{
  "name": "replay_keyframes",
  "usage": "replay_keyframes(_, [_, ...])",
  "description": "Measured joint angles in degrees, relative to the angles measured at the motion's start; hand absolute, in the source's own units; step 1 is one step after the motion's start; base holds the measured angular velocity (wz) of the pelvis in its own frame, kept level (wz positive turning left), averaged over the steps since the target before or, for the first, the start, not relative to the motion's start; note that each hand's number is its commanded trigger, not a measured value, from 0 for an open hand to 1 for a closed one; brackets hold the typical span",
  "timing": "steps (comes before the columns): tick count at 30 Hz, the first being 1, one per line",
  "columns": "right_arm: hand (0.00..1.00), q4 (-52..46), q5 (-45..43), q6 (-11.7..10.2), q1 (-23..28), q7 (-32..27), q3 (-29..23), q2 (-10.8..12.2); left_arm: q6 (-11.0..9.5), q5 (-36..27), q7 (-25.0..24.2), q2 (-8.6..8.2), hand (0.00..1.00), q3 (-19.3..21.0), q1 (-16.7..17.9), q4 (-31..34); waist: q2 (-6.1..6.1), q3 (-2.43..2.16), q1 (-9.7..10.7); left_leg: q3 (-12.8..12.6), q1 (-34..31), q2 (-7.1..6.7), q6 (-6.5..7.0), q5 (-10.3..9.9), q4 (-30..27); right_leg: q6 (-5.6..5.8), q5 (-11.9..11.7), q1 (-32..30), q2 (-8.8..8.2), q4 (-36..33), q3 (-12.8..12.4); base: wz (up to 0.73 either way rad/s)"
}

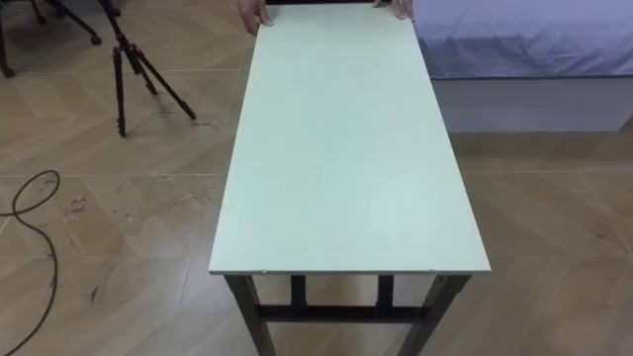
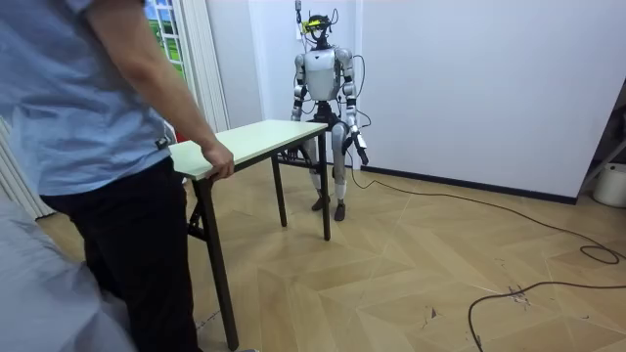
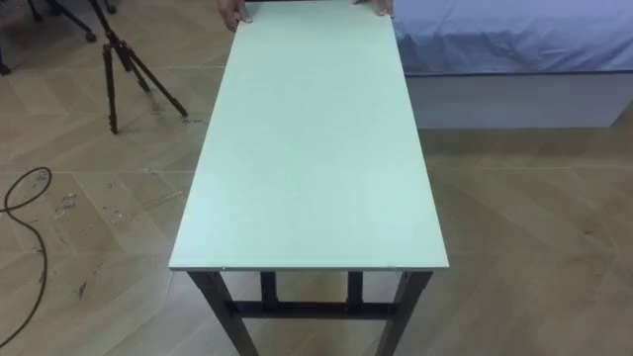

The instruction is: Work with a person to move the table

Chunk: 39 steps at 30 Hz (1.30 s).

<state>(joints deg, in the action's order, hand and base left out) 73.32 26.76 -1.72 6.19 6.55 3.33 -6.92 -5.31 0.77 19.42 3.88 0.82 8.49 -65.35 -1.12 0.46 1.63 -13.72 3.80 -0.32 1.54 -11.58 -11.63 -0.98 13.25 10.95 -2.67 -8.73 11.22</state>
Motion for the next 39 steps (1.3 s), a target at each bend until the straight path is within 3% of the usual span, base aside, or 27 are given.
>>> replay_keyframes(11, [0.00,0.23,0.28,0.44,-0.17,1.71,0.03,0.04,0.00,-0.93,-1.82,-0.01,0.00,0.16,0.00,-0.26,-0.37,-0.09,-0.38,-0.01,-0.17,0.00,0.02,-0.01,0.06,0.05,0.02,-0.10,0.00,-0.02,-0.04,0.00])
replay_keyframes(21, [0.00,-0.90,4.40,0.68,-0.28,6.17,-0.15,-0.19,0.53,-18.41,-11.32,0.21,0.00,0.28,-0.13,-0.41,-0.09,-0.40,-0.38,-0.03,-0.61,0.00,0.07,-0.05,-0.18,0.08,0.01,-0.58,-0.08,-0.08,0.11,0.00])
replay_keyframes(27, [0.00,-7.58,8.31,2.02,0.94,10.88,-0.20,-0.65,2.79,-27.17,-18.10,1.14,0.00,0.01,-0.82,0.56,0.30,-0.55,-0.32,-0.09,-1.36,0.20,0.17,-0.14,-1.09,0.09,0.00,-0.98,-0.03,-0.13,-0.05,0.00])
replay_keyframes(35, [0.00,-20.72,9.41,3.68,5.41,14.20,-0.10,-1.24,4.56,-32.25,-23.14,1.58,0.00,-0.30,1.44,9.44,0.95,-0.38,-0.40,-0.07,-2.98,0.49,0.20,-0.16,-1.72,0.12,0.00,-2.36,0.14,-0.54,-0.07,0.00])
replay_keyframes(39, [0.00,-29.92,12.71,4.27,8.80,15.96,0.73,-2.17,4.72,-39.10,-25.85,2.66,0.00,-4.74,3.86,17.34,1.05,-0.38,-0.37,-0.06,-3.61,0.66,0.23,-0.18,-2.06,0.13,0.01,-3.22,0.15,-1.20,-0.04,0.00])
